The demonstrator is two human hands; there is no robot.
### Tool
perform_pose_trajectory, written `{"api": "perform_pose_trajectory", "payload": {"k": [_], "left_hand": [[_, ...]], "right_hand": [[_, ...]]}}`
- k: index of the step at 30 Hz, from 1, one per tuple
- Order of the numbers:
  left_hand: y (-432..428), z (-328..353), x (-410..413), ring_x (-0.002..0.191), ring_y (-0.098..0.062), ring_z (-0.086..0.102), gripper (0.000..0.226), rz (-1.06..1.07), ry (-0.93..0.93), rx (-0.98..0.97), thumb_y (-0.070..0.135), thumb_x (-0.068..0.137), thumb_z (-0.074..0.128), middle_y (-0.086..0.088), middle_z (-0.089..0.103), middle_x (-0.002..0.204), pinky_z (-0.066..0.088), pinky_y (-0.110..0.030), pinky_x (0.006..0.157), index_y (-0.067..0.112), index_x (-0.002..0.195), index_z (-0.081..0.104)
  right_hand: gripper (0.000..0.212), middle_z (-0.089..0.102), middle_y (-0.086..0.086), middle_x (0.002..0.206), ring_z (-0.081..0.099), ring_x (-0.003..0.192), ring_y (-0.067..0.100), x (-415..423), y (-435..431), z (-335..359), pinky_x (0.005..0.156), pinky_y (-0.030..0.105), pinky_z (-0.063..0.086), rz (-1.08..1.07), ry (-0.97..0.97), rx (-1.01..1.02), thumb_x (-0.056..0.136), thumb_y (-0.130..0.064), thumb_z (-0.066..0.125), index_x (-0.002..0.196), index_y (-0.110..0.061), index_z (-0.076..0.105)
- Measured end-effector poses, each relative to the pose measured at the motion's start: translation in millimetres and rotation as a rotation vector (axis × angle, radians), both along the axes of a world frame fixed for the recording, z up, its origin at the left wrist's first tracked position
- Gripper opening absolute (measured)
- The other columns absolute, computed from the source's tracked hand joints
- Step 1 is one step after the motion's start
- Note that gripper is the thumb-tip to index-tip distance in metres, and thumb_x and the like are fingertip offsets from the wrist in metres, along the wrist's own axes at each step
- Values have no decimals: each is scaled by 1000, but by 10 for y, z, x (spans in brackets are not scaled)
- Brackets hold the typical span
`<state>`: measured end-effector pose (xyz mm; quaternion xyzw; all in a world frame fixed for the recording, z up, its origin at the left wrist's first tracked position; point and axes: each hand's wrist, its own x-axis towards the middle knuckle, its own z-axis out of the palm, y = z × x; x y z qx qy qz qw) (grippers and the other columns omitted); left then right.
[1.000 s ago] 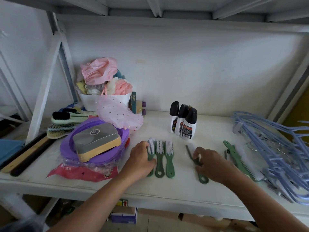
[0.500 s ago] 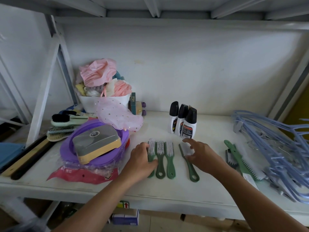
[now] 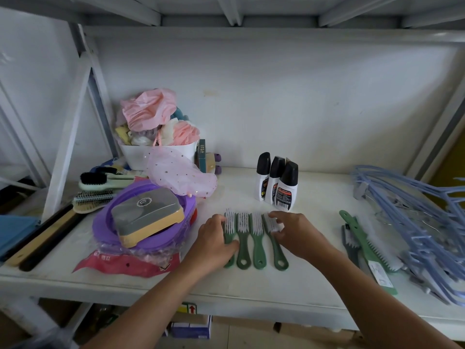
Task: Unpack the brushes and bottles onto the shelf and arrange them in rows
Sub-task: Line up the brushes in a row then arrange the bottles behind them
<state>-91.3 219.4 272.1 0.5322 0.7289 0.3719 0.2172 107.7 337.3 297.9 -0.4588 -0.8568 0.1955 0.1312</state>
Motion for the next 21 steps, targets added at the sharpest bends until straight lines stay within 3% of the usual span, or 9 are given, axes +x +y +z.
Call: {"api": "perform_pose_trajectory", "payload": {"k": [17,21], "left_hand": [[-14,42,25,110,-8,62,48,-7,0,9,21,85,72,7,61,119,56,-30,94,20,125,46],[-22,56,25,106,-5,62,47,-16,-5,-1,20,87,72,9,61,117,53,-19,85,20,126,46]], "right_hand": [[49,65,5,127,68,102,20,-18,-5,-6,88,35,57,7,41,25,90,-23,67,137,-26,56],[50,66,4,126,67,106,21,-12,-21,-1,88,35,57,6,46,22,89,-24,67,137,-27,56]]}}
